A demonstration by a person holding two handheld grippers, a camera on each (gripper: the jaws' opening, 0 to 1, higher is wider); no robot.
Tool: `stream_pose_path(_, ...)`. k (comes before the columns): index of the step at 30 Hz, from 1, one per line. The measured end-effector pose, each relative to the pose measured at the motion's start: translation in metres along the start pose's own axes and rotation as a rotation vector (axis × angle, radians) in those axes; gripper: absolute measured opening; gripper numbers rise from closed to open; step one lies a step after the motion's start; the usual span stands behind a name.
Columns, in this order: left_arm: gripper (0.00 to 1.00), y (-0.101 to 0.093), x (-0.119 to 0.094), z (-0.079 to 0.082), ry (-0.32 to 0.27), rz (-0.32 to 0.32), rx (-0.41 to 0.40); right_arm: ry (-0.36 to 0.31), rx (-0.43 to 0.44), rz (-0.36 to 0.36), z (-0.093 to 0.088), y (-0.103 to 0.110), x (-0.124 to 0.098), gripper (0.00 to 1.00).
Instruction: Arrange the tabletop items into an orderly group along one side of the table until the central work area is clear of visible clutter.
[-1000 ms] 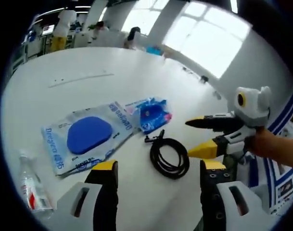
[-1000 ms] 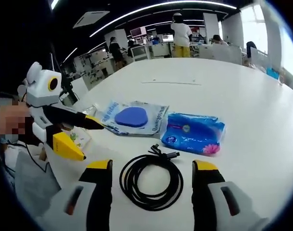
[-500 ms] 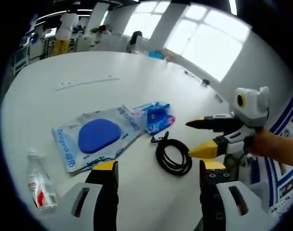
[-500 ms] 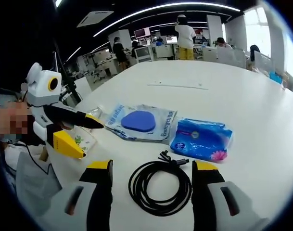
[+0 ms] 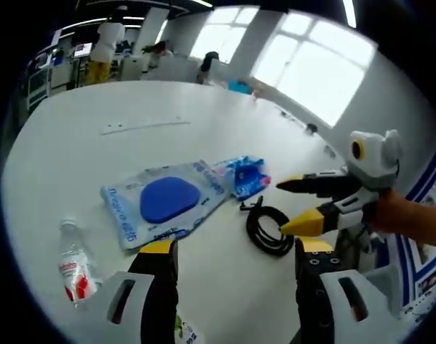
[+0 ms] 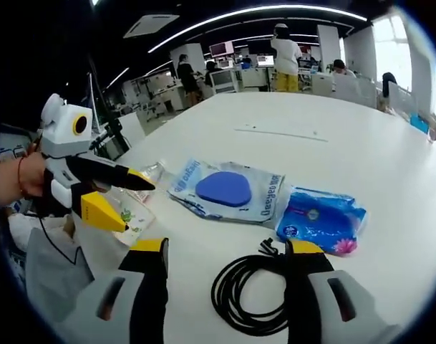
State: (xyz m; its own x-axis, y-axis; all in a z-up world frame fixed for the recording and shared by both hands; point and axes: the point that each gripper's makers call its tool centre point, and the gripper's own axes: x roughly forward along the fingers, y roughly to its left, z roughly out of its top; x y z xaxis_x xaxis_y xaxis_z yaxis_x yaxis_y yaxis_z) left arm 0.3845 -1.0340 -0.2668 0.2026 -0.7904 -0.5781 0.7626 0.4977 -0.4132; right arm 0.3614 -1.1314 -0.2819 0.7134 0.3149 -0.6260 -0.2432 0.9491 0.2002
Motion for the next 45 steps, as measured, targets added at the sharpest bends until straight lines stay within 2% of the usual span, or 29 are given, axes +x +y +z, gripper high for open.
stream_pose_path(11,0.62,0.022,-0.025,0.001,-0.031,0.033,-0.007,-0.004,-0.028,0.032,0.014,0.023,0.015,0.64)
stream_pose_path(26,0.62,0.053,-0.06,-0.011,-0.059,0.083,-0.036,-0.002,-0.059,0.067,0.026,0.047,0.033,0.64)
stream_pose_path(35,0.63,0.064,-0.076,-0.015,-0.076,0.101,-0.044,-0.011,-0.087,0.094,0.041,0.065,0.045,0.64)
stream_pose_path(45,0.69,0.074,-0.101,-0.018,-0.098,0.111,-0.034,-0.011,-0.107,0.122,0.049,0.083,0.055,0.63)
